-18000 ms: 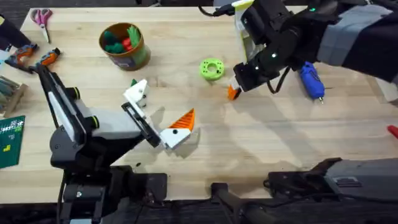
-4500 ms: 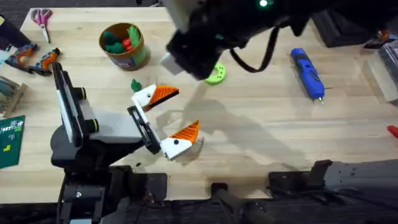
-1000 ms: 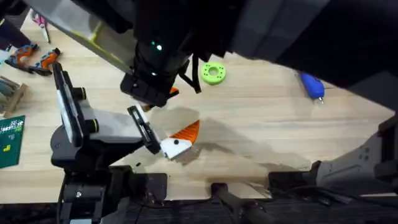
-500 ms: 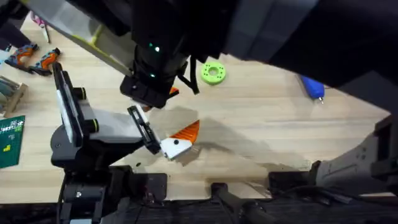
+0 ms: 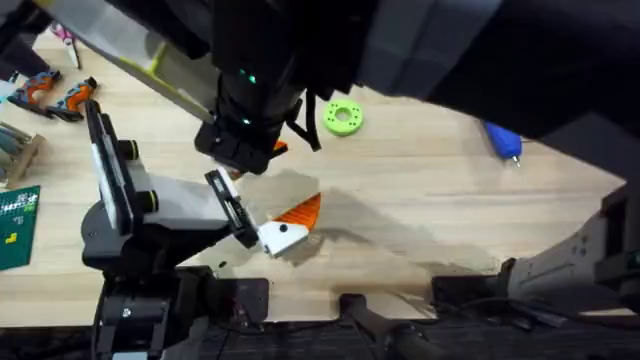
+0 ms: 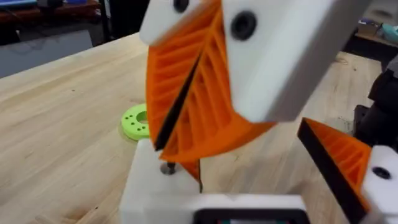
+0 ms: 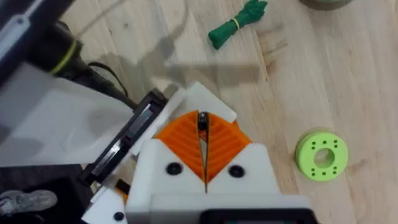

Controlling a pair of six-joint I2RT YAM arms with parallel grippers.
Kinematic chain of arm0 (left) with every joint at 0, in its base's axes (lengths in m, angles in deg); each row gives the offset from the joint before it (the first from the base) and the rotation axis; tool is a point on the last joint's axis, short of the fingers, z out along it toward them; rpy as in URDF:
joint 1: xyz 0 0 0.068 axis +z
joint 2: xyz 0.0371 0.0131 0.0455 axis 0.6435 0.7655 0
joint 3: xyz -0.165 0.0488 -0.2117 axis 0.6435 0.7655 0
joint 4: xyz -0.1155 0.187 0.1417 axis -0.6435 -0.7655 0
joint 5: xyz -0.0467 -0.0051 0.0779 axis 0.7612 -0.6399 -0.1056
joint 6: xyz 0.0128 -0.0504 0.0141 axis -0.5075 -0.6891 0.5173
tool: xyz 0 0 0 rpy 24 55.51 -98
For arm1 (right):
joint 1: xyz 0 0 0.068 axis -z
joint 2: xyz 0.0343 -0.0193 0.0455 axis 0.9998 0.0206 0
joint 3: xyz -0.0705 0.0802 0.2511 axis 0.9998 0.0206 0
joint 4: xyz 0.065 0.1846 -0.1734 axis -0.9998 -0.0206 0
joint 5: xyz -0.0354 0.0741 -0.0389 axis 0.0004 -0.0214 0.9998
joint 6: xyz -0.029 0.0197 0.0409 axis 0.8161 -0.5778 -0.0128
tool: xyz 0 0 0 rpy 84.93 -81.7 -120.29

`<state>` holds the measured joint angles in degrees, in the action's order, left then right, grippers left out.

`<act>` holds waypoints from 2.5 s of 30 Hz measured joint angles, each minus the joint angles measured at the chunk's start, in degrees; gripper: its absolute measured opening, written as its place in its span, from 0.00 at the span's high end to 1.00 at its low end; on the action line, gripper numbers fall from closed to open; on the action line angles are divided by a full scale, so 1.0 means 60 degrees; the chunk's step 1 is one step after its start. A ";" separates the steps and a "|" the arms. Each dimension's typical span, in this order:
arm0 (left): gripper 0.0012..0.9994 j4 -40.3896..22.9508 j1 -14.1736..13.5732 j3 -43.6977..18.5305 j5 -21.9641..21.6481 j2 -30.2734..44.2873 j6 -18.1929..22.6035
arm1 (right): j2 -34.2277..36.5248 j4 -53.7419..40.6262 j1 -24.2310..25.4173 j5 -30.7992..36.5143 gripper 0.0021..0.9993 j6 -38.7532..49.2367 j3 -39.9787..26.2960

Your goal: Pick up the gripper from the table and insert it into the empty holder that is missing its gripper. Then pick up a screw, insert it into the mounting hole, and use the screwdriver to tighten it. Finally, clean up the table by picking up the vegetable and placing it into the bucket.

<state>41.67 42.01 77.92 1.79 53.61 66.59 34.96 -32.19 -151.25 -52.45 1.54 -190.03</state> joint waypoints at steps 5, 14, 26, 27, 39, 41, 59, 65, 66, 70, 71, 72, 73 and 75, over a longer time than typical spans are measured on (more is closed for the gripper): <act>0.03 0.0000 0.0000 0.0000 0.0000 0.0000 -0.0001 | 0.0005 -0.0079 0.0015 0.0029 1.00 0.0000 0.0000; 0.03 0.0000 0.0000 0.0000 0.0000 0.0003 0.0001 | 0.0007 -0.0067 0.0015 0.0029 1.00 0.0000 0.0000; 0.03 0.0000 0.0000 0.0000 0.0000 0.0003 0.0003 | 0.0007 -0.0021 0.0015 0.0029 1.00 -0.0004 0.0000; 0.03 0.0000 0.0000 0.0000 0.0000 0.0001 -0.0001 | 0.0007 -0.0021 0.0015 0.0029 1.00 -0.0007 0.0000; 0.03 0.0000 0.0000 0.0000 0.0000 0.0002 -0.0001 | 0.0007 -0.0102 0.0015 0.0026 1.00 -0.0007 0.0000; 0.03 0.0000 0.0000 0.0000 0.0000 0.0000 -0.0001 | 0.0007 -0.0130 0.0015 0.0029 1.00 -0.0010 0.0000; 0.03 0.0000 0.0000 0.0000 0.0000 -0.0001 0.0003 | 0.0109 -0.0001 0.0015 0.0025 1.00 -0.0116 -0.0004; 0.03 -0.0011 0.0000 0.0000 -0.0007 0.0047 -0.0140 | 0.0339 0.0018 0.0018 0.0026 1.00 -0.0158 -0.0007; 0.03 -0.0011 0.0000 0.0000 -0.0007 0.0047 -0.0146 | 0.0339 0.0016 0.0018 0.0027 1.00 -0.0170 -0.0007; 0.03 -0.0011 0.0000 0.0000 -0.0007 0.0047 -0.0146 | 0.0339 0.0016 0.0018 0.0029 1.00 -0.0182 -0.0011; 0.03 -0.0011 0.0000 0.0000 -0.0007 0.0047 -0.0146 | 0.0339 0.0016 0.0018 0.0029 0.99 -0.0182 -0.0011; 0.03 -0.0011 0.0000 0.0000 -0.0007 0.0047 -0.0146 | 0.0339 0.0016 0.0018 0.0029 0.99 -0.0184 -0.0011; 0.03 -0.0011 0.0000 0.0000 -0.0007 0.0047 -0.0146 | 0.0339 0.0012 0.0018 0.0029 0.96 -0.0192 -0.0011; 0.03 -0.0015 0.0000 0.0000 0.0000 0.0047 -0.0146 | 0.0339 0.0023 0.0032 0.0034 0.88 -0.0195 -0.0011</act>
<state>41.59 42.01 77.92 1.79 53.89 65.72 36.99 -32.05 -151.06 -52.25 0.37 -190.09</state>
